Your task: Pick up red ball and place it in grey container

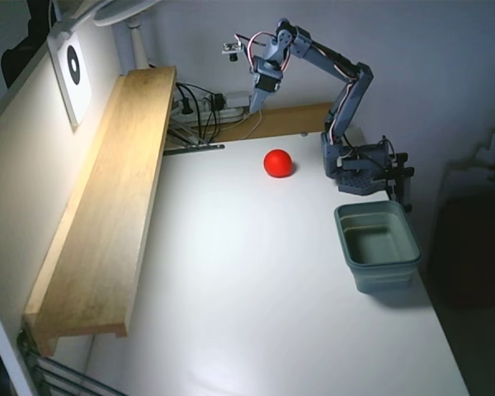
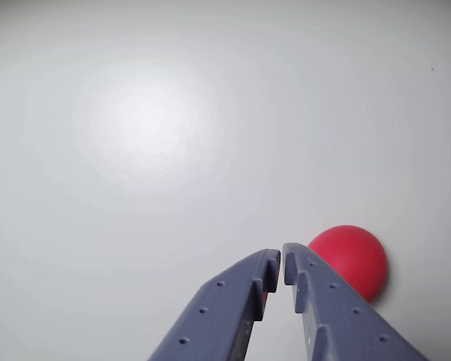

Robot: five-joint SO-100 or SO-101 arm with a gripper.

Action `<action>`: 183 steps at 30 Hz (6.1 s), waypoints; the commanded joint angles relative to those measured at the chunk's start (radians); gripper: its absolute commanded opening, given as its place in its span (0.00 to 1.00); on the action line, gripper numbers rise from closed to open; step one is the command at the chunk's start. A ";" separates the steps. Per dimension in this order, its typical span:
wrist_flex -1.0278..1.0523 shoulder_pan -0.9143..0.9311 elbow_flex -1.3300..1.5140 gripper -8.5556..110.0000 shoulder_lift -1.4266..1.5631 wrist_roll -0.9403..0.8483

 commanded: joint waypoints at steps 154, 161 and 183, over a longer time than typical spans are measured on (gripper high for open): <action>0.006 0.496 0.261 0.39 0.256 0.002; -0.101 0.496 0.493 0.39 0.362 0.002; -0.462 0.496 1.095 0.39 0.603 0.002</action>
